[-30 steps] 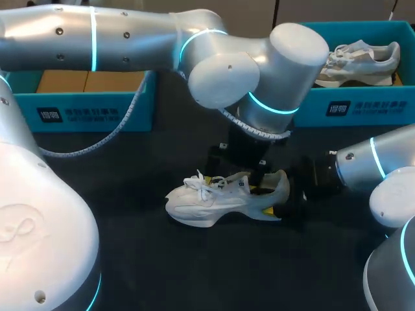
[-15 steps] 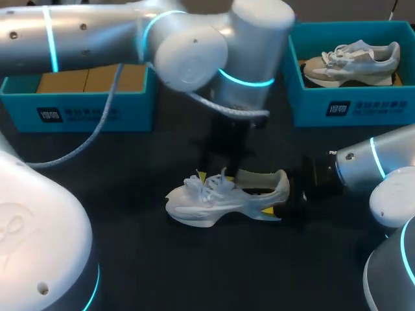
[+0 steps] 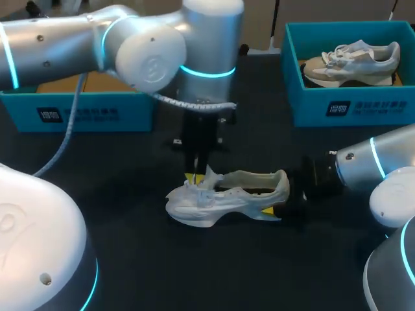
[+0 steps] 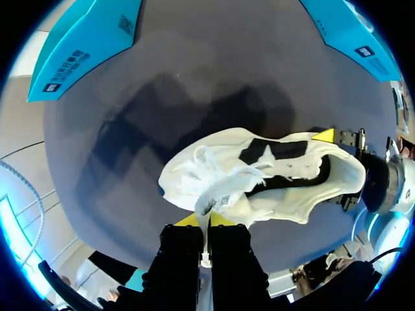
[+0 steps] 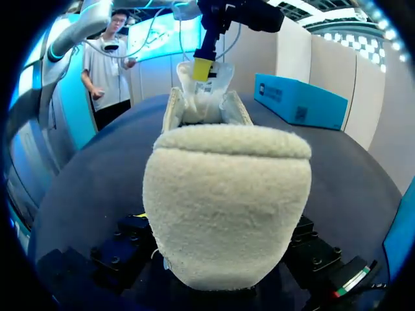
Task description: Take the shoe out of the shoebox, open the shoe tongue, remove and reinsert the insole, then place the shoe into the shoebox
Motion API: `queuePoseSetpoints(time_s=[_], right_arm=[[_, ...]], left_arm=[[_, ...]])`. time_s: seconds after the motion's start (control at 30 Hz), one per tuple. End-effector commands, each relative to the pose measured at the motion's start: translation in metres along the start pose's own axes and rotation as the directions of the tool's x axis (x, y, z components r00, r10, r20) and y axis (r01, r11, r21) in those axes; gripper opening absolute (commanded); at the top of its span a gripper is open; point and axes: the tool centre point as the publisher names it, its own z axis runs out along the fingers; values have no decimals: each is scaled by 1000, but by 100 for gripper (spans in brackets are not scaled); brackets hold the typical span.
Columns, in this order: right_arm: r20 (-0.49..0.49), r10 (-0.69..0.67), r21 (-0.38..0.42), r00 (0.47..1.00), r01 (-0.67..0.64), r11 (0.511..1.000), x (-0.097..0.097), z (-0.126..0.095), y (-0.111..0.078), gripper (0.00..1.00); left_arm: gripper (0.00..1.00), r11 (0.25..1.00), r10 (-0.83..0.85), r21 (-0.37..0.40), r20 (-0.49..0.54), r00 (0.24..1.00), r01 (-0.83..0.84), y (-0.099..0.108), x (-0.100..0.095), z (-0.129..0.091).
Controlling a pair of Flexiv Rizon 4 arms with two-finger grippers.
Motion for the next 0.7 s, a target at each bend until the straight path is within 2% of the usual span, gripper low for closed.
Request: queuePoseSetpoints(time_s=[0.03, 0.27, 0.53, 0.57, 0.6, 0.7], right_arm=[[1, 0, 3, 1000, 0, 1000, -3, 1, -3, 0], [1, 0, 3, 1000, 0, 1000, -3, 1, -3, 0], [1, 0, 3, 1000, 0, 1000, -3, 1, -3, 0], [1, 0, 3, 1000, 0, 1000, -3, 1, -3, 0], [1, 0, 3, 1000, 0, 1000, -3, 1, -3, 0], [1, 0, 3, 1000, 0, 1000, -3, 1, -3, 0]], left_arm=[[0, 1000, -18, 15, -63, 998, 19, 6, -11, 13], [0, 996, -82, 32, -11, 997, 82, -4, -21, 42], [0, 990, -138, 41, 31, 990, 137, -15, -23, 71], [2, 989, -144, 46, 41, 989, 142, -15, -23, 75], [11, 988, -150, 49, 45, 988, 147, -15, -23, 77], [25, 987, -153, 45, 51, 987, 151, -15, -25, 82]])
